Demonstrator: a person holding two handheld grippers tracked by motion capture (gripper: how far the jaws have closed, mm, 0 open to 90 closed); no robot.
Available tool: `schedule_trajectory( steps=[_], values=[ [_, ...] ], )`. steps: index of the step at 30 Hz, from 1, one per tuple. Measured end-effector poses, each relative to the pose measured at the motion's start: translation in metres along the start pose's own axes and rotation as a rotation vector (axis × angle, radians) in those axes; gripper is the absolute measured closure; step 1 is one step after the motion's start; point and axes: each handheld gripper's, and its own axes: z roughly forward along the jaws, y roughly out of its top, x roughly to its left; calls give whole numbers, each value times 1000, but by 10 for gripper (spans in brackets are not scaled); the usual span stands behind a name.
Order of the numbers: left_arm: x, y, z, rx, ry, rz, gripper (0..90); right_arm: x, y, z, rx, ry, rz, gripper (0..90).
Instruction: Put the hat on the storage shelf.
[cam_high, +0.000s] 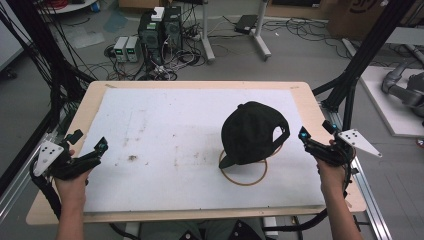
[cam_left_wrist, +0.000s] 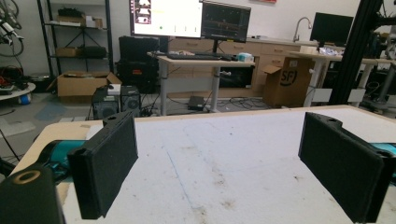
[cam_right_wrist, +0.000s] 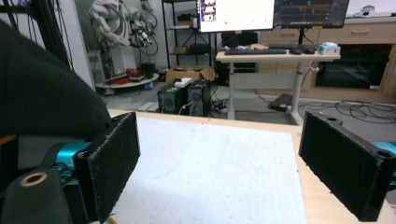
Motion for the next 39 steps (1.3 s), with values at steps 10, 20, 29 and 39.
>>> schedule_trajectory(
  steps=[10, 20, 29, 39],
  values=[
    [0, 1, 0, -6, 2, -2, 120, 8, -13, 3, 14, 4, -12, 121],
    [0, 2, 0, -18, -2, 7, 120, 7, -20, -4, -8, -18, 5, 121],
    [-2, 4, 3, -22, -12, 23, 119, 8, -24, -7, -9, -32, 10, 121],
    [-3, 7, 6, -33, -16, 31, 119, 8, -29, -10, -13, -42, 18, 121]
  ],
)
